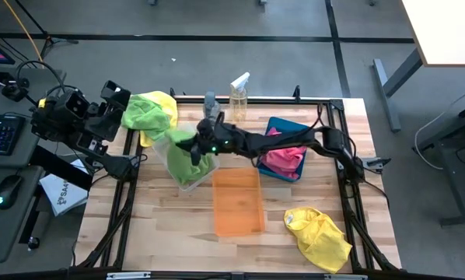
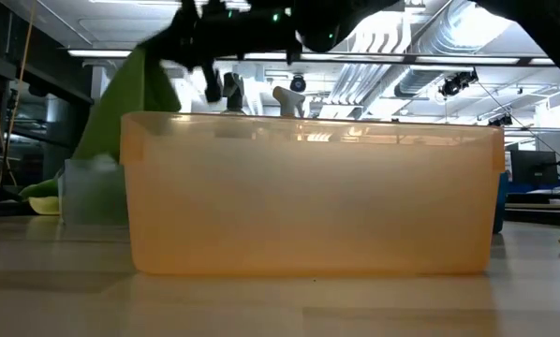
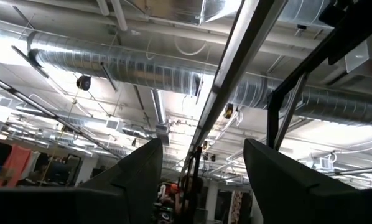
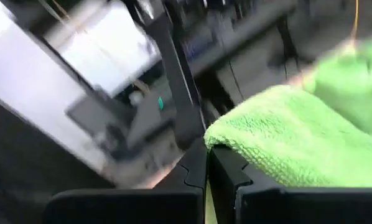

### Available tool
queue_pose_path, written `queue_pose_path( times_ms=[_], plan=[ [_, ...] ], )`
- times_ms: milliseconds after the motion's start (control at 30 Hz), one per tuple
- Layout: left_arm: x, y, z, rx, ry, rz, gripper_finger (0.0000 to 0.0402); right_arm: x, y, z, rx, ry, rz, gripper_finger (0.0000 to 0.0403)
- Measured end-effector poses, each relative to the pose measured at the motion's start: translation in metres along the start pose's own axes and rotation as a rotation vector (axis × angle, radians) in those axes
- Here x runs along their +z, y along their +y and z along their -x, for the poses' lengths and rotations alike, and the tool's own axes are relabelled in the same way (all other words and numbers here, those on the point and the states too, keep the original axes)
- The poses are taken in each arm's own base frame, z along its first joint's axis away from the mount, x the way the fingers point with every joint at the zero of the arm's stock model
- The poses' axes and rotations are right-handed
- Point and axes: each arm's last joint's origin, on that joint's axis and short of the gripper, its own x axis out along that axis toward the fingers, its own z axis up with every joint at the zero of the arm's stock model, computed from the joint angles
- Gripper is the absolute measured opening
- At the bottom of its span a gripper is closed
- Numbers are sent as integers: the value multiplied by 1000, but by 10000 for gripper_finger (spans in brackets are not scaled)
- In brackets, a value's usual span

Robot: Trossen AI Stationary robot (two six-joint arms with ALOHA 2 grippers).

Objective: Sort microfiber towel by color & place in baskets
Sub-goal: Put the green microfiber towel into the transparent bin

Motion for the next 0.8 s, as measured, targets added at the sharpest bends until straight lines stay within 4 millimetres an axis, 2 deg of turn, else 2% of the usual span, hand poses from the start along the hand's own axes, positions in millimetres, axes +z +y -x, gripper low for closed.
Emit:
queue_pose_path(
  times_ms=[233, 467, 600, 800],
  plan=[
    [-2, 0, 0, -2, 16, -15, 213, -33, -5, 0, -122, 227, 4, 0],
    [-2, 0, 0, -2, 17, -27, 213, -49, -11, 6, -244, 364, -80, 11],
    [-4, 0, 0, -2, 33, -35, 213, -53, -14, 9, -272, 412, -77, 66],
    [-5, 0, 0, 31, 46, -41, 213, -55, -12, 9, -204, 473, -87, 191]
  ],
)
